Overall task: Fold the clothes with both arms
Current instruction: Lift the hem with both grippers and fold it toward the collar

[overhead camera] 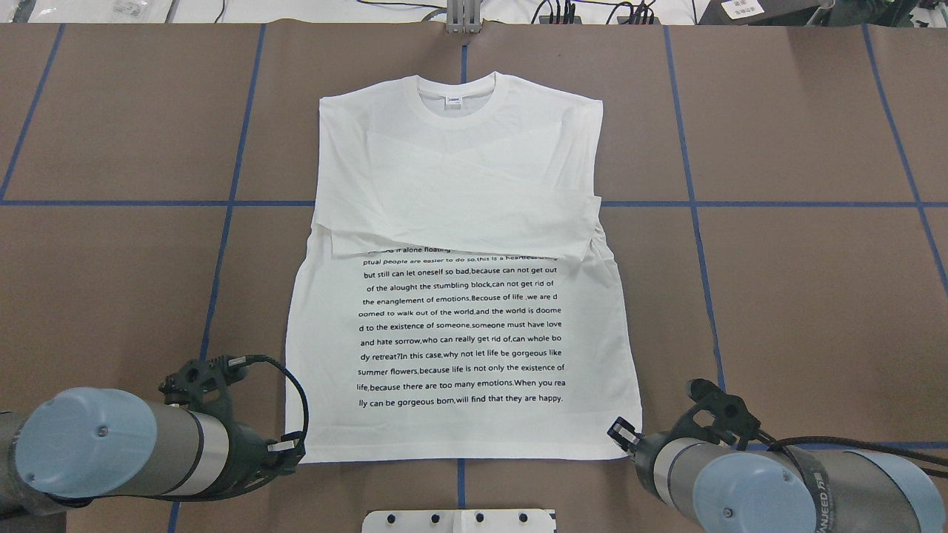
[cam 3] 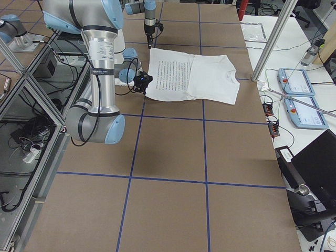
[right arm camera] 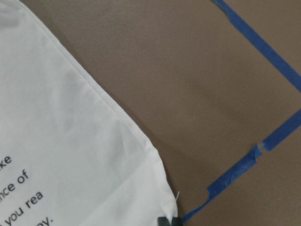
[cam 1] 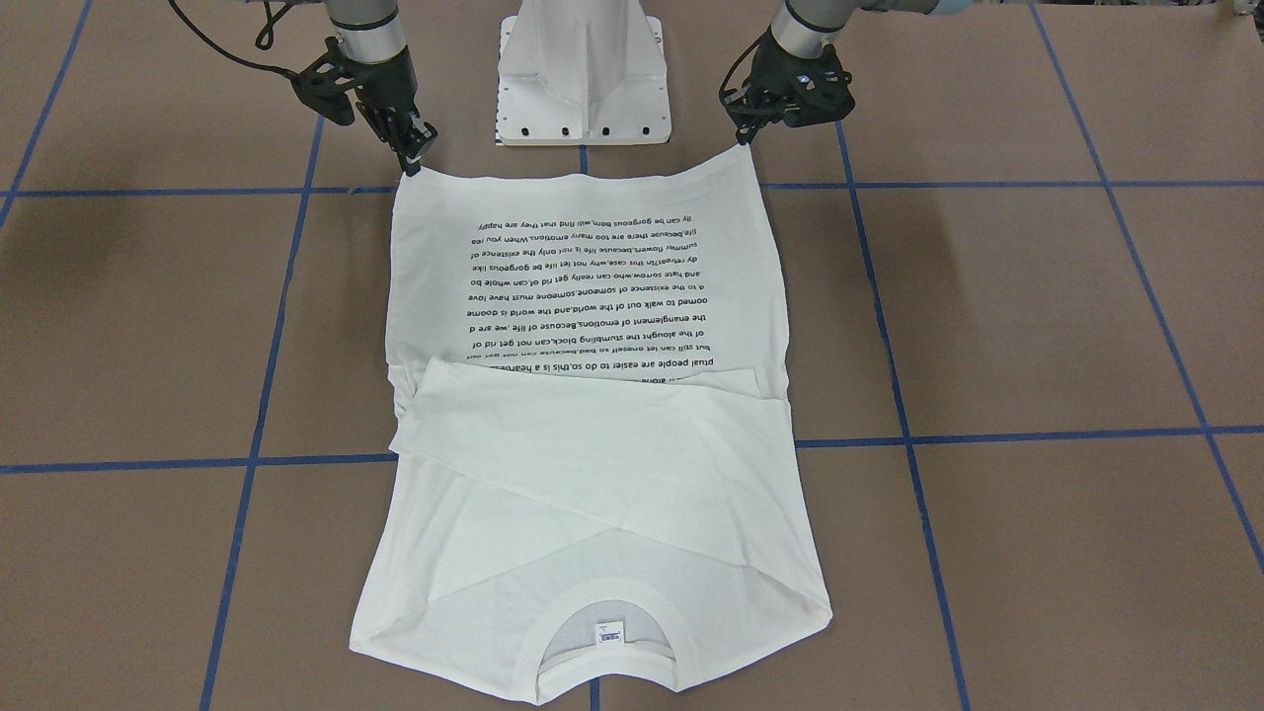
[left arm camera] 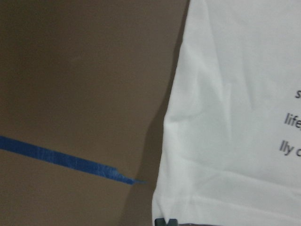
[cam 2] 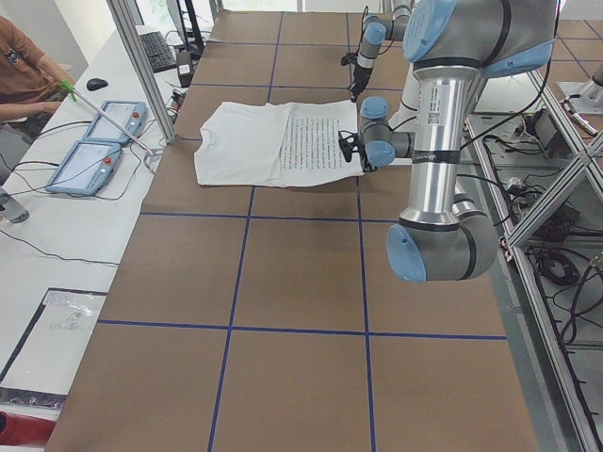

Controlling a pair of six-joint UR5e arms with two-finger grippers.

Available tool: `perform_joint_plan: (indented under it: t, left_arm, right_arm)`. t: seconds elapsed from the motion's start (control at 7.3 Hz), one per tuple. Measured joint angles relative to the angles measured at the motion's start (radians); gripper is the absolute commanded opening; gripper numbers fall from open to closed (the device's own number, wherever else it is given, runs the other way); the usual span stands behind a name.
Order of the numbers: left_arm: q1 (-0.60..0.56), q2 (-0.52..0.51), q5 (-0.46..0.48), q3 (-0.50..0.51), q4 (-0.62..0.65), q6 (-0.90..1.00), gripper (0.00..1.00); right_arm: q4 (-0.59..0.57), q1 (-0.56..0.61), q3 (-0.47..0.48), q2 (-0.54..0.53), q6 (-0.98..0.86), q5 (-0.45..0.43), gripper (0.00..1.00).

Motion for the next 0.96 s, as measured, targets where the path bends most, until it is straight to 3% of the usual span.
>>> perform_joint_plan:
  t: [0.55,0.96]
  left_arm:
    - [0.027,0.005,-0.002,-0.073,0.022,-0.064,0.00]
    - [-0.036,-0.029,-0.004,-0.135,0.024,-0.034,0.00]
  right_arm:
    - [-0.001,-0.083,0.114,-0.094,0.010,-0.005,0.00]
    - [0.000,0.046,0.144,-0.086,-0.011,-0.009,0.00]
